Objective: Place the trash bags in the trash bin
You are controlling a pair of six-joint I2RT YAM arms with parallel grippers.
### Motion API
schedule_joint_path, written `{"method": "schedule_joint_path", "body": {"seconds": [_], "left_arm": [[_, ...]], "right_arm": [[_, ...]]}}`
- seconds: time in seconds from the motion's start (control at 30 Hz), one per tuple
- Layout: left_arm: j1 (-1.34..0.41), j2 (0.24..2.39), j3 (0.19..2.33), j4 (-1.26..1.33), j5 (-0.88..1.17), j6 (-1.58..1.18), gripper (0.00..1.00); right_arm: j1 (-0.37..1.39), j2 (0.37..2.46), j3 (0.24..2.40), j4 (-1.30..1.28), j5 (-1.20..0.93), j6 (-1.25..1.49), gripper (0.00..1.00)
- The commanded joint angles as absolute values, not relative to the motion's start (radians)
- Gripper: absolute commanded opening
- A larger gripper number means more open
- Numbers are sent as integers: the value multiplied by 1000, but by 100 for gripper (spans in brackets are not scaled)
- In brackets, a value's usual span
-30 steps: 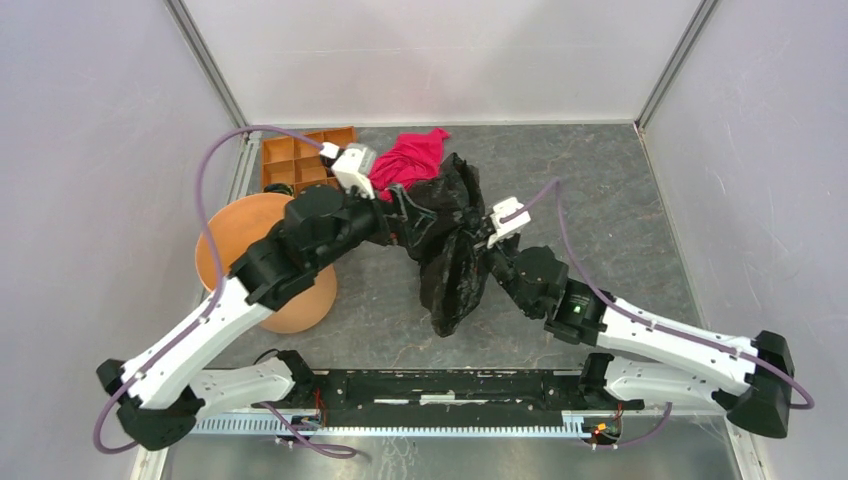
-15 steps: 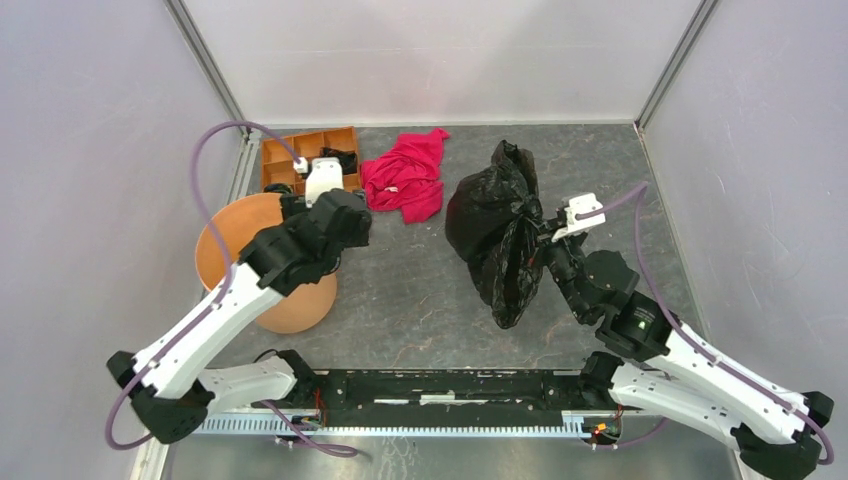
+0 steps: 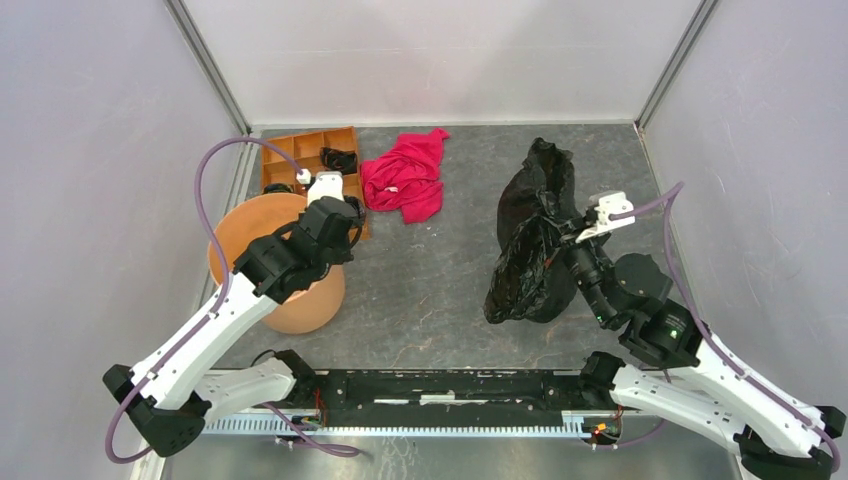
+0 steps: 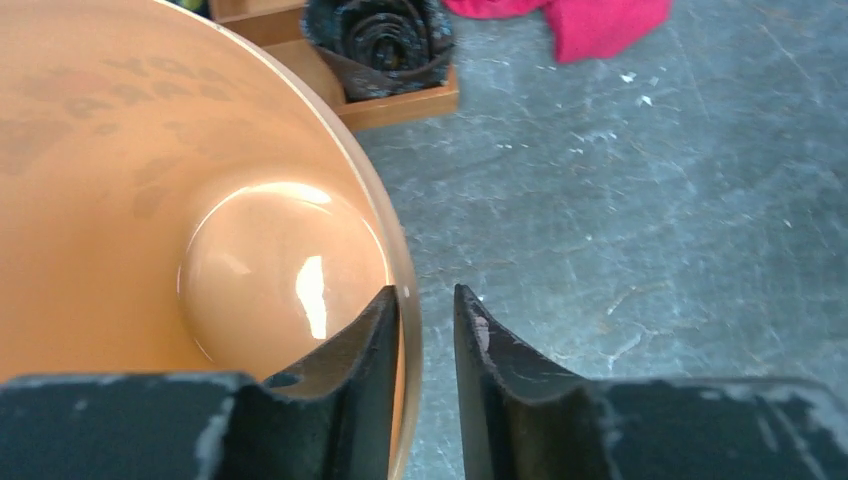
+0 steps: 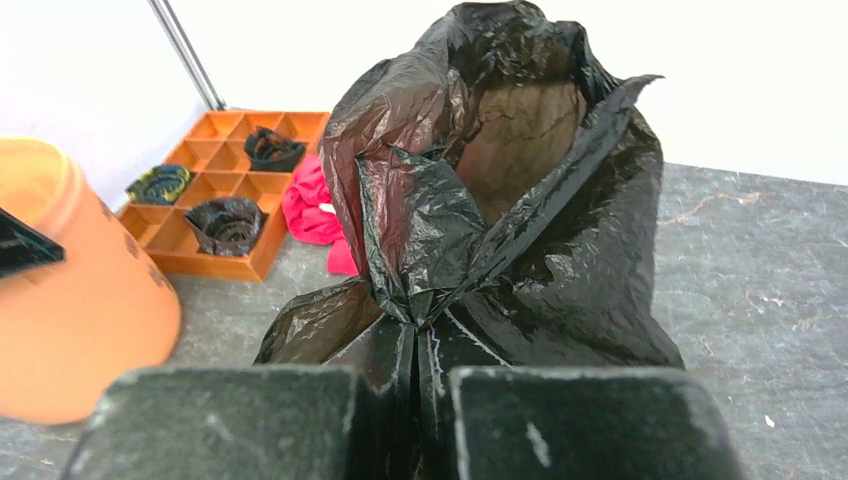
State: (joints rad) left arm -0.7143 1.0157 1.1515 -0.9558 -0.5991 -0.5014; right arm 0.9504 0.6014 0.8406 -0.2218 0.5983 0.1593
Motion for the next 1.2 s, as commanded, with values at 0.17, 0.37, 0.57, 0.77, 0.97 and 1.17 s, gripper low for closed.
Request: {"method": "schedule_joint_path", "body": {"seconds": [0.17, 0.37, 0.57, 0.77, 0.97, 1.17], "left_arm": [[-742, 1043, 1225, -895, -216, -377, 13], [-891, 1058, 1283, -762, -46, -385, 6], [-1057, 1164, 1283, -572, -5, -428, 3], [-1160, 1286, 1328, -513, -17, -415, 19], [-1193, 1250, 1341, -513, -58, -379, 62], [-1193, 1070, 1301, -487, -94, -320, 88]], "right_arm": [[948, 575, 961, -238, 585, 141, 1], [948, 574, 1021, -237, 594, 124, 0], [948, 597, 1094, -229, 589, 104, 1], [947, 637, 1184, -216, 488, 111, 1], [948, 710, 1288, -233, 324, 88, 1], [948, 833, 1450, -241, 75, 69, 1]]}}
